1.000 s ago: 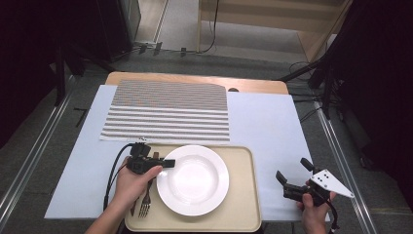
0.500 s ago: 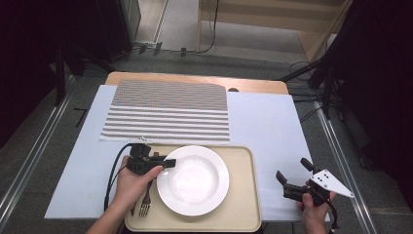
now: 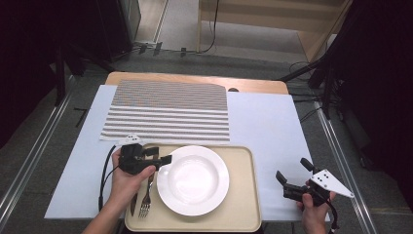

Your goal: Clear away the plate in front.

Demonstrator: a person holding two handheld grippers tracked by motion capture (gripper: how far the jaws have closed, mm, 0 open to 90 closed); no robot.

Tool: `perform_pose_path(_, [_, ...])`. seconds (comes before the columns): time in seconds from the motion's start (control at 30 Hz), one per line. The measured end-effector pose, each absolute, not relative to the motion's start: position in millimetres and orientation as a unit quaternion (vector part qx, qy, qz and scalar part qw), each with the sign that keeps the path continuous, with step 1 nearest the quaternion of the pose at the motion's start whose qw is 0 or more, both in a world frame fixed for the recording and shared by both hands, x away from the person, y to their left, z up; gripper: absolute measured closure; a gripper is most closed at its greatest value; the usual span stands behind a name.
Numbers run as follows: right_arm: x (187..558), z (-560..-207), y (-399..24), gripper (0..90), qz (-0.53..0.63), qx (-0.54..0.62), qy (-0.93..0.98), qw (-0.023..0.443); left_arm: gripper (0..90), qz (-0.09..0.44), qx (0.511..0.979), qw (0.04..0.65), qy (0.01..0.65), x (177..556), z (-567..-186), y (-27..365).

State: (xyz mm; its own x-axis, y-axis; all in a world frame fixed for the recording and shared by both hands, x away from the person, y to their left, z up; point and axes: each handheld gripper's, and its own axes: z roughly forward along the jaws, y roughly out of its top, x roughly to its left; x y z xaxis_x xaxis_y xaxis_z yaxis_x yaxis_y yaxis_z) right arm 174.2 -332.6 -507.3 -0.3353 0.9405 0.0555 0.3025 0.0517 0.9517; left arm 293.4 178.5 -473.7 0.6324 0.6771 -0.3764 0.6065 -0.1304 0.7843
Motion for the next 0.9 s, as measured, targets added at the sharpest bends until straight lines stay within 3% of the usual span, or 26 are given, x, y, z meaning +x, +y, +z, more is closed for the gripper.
perform_pose_path(0.1, [174.3,-507.4,-332.6,0.0,0.495,0.478,0.650,0.322,0.7,0.069,0.742,0.521,0.416,289.2,-471.7,183.5])
perform_pose_path(0.13, [174.4,-507.5,-332.6,0.0,0.495,0.478,0.650,0.322,0.0,0.068,0.735,0.535,0.411,288.3,-471.7,187.0])
perform_pose_path(0.57, [174.6,-507.9,-332.0,0.0,0.495,0.478,0.651,0.321,0.0,0.126,0.712,0.576,0.381,278.4,-469.9,209.6])
perform_pose_path(0.9, [175.1,-508.1,-331.9,0.0,0.493,0.478,0.651,0.322,0.0,0.166,0.712,0.561,0.389,274.9,-472.2,227.9])
